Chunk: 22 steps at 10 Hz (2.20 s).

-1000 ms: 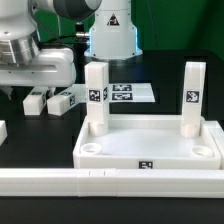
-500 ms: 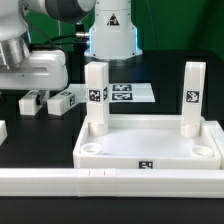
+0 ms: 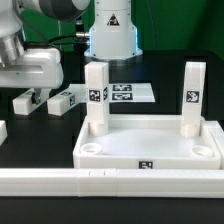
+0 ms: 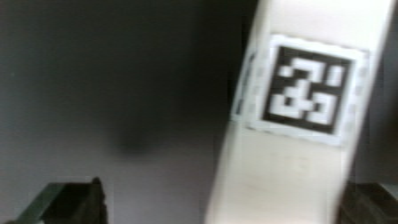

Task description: Assemble desk

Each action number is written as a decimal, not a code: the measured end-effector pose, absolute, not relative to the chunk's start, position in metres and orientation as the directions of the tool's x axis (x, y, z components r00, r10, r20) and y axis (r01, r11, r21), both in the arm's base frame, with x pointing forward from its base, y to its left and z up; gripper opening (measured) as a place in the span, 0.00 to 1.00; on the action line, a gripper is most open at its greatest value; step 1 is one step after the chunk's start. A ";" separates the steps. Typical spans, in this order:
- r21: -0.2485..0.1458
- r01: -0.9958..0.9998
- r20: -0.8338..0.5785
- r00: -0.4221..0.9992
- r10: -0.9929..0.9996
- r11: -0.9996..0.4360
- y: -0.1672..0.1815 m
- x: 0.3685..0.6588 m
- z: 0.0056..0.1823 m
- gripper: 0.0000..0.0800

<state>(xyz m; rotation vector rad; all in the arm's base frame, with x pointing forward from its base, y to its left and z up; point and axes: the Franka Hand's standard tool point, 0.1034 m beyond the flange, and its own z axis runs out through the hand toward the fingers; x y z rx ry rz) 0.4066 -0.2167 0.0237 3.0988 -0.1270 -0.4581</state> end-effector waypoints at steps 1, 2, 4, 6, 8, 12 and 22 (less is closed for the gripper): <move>-0.006 -0.093 -0.306 0.948 -0.087 -0.996 -0.204 0.411 0.036 0.81; -0.033 -0.118 -0.336 0.937 -0.100 -0.992 -0.192 0.414 0.049 0.81; -0.038 -0.143 -0.350 0.929 -0.121 -0.989 -0.180 0.420 0.057 0.81; -0.038 -0.138 -0.353 0.928 -0.116 -0.990 -0.181 0.418 0.055 0.81; -0.036 -0.163 -0.363 0.921 -0.139 -0.986 -0.179 0.417 0.055 0.81; -0.087 -0.343 -0.448 0.852 -0.271 -0.935 -0.166 0.444 0.066 0.81; -0.027 -0.406 -0.798 0.560 -0.225 -0.913 -0.156 0.432 0.041 0.81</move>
Offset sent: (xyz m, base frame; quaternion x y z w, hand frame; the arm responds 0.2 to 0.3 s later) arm 0.0096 0.0327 0.0241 0.0251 -0.0326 0.0521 0.9978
